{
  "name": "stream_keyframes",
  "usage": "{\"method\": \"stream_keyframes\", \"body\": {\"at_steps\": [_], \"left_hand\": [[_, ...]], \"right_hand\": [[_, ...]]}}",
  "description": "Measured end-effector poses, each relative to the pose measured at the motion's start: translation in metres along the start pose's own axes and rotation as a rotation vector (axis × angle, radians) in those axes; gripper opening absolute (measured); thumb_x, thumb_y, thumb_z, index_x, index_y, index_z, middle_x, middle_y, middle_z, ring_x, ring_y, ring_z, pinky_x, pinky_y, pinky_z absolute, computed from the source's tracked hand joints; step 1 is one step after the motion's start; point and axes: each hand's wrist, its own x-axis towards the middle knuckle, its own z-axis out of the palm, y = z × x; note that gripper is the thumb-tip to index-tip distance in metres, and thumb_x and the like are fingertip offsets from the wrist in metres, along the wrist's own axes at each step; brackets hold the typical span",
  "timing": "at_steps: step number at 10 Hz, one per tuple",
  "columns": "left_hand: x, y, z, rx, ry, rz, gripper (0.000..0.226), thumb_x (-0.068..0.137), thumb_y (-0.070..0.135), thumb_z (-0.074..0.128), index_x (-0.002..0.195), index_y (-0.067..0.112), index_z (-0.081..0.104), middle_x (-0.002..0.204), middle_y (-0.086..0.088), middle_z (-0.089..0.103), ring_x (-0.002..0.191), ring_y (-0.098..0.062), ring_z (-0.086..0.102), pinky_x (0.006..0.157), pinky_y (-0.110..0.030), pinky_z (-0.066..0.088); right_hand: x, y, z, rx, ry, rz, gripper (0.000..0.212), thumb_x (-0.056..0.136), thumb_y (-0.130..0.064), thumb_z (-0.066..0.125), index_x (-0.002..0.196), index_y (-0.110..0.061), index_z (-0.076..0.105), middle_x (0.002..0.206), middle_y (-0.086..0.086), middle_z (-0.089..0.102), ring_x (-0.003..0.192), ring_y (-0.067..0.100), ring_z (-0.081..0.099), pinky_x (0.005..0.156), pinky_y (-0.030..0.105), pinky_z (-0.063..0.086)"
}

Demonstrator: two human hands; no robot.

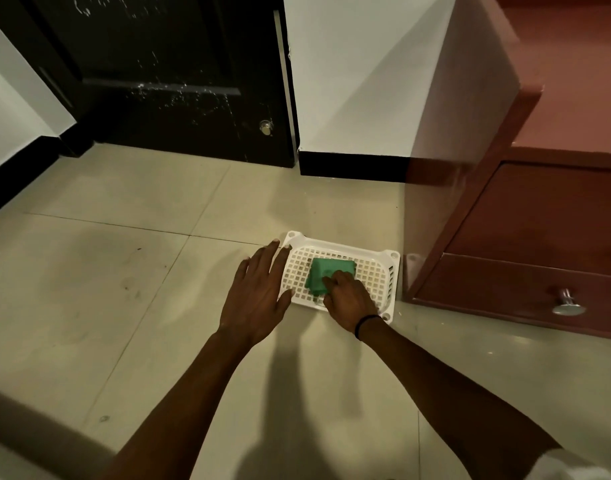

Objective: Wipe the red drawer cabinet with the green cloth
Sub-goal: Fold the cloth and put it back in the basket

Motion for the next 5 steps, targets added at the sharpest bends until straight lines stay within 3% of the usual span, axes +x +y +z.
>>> {"method": "stream_keyframes", "body": {"at_steps": [3, 5], "left_hand": [[-0.004, 0.016, 0.017, 0.012, -0.084, 0.010, 0.075, 0.094, 0.043, 0.053, 0.155, 0.011, 0.022, 0.162, -0.012, 0.024, 0.143, -0.032, 0.033, 0.112, -0.053, 0.037], [0.005, 0.031, 0.001, -0.038, -0.009, -0.039, 0.074, 0.096, 0.051, 0.047, 0.154, 0.012, 0.024, 0.162, -0.011, 0.024, 0.146, -0.029, 0.031, 0.115, -0.051, 0.033]], "right_hand": [[-0.079, -0.007, -0.007, 0.046, 0.207, -0.053, 0.038, 0.085, -0.018, 0.063, 0.123, -0.018, 0.064, 0.122, 0.002, 0.066, 0.111, 0.023, 0.059, 0.088, 0.036, 0.051], [-0.088, 0.011, -0.032, 0.073, 0.164, 0.006, 0.050, 0.096, -0.034, 0.051, 0.143, -0.017, 0.047, 0.145, 0.005, 0.051, 0.133, 0.025, 0.048, 0.110, 0.041, 0.041]]}}
